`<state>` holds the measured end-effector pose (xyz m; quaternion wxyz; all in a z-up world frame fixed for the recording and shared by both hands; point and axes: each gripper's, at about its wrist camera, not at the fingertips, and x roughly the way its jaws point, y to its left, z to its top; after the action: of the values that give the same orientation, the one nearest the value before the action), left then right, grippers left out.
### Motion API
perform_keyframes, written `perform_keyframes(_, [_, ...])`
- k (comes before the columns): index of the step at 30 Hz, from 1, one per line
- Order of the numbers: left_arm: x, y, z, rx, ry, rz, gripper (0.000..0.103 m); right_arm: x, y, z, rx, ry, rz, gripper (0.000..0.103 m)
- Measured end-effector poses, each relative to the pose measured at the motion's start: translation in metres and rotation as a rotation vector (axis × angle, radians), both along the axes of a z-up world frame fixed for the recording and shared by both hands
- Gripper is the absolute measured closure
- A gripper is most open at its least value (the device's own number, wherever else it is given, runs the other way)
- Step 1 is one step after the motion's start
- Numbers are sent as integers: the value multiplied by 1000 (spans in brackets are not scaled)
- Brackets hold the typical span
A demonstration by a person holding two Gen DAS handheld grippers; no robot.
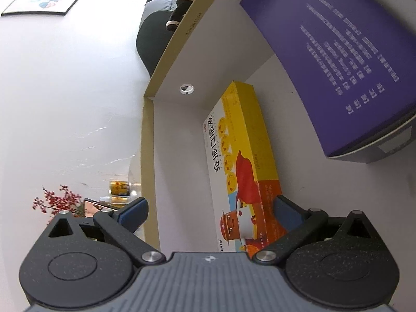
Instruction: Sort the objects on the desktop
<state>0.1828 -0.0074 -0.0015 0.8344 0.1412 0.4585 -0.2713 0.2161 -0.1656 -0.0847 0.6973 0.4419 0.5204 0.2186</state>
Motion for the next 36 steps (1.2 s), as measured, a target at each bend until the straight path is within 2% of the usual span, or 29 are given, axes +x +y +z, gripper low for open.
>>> perform_keyframes(3, [3, -11, 5, 105, -74, 12, 0, 0, -1, -4, 24, 18, 5, 0])
perform_keyframes(6, [3, -18, 4, 161, -96, 13, 0, 18, 6, -13, 29, 34, 17, 0])
perform_keyframes(8, [4, -18, -1, 166, -103, 6, 0, 30, 10, -18, 35, 40, 23, 0])
perform_keyframes(12, [3, -19, -6, 163, -93, 17, 0, 29, 7, -19, 45, 31, 32, 0])
perform_keyframes(16, [2, -16, -4, 153, -86, 20, 0, 28, -13, -11, 51, 12, 40, 0])
perform_keyframes(22, [8, -27, -3, 224, -66, 54, 0, 27, -27, 1, 66, -11, 53, 0])
perform_keyframes(29, [16, -38, -5, 292, -9, 89, 0, 26, -44, -11, 111, -2, 39, 0])
perform_keyframes(36, [21, -35, -3, 281, 15, 115, 0, 29, -55, -23, 143, 4, 29, 0])
